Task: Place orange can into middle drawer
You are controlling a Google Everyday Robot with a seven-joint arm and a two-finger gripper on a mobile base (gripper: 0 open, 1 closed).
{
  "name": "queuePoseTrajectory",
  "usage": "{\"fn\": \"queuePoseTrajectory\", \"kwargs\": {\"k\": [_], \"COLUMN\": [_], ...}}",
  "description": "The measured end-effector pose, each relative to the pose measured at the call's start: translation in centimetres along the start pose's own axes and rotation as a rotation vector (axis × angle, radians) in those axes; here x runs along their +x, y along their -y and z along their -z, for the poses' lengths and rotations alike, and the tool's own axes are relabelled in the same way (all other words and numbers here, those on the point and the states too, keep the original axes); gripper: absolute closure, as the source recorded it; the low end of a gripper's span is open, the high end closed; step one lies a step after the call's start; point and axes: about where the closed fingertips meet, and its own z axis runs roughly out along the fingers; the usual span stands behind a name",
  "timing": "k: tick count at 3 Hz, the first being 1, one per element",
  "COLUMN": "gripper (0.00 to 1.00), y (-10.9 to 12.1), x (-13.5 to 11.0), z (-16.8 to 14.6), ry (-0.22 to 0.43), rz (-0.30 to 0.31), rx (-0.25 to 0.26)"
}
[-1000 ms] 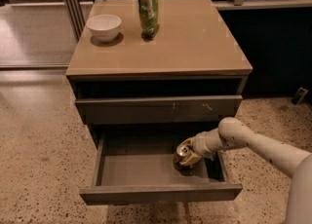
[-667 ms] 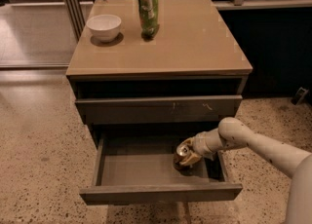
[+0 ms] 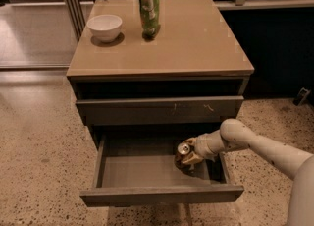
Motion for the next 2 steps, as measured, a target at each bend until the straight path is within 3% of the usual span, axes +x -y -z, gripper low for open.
{"fn": "queuePoseTrajectory", "kwargs": {"k": [1,2], "gripper": [0.0,0.0], "y": [0.0,0.0], "x": [0.0,0.0], "z": [0.0,0.0], "ry": [0.0,0.0], "rz": [0.0,0.0], "rx": [0.0,0.0]}}
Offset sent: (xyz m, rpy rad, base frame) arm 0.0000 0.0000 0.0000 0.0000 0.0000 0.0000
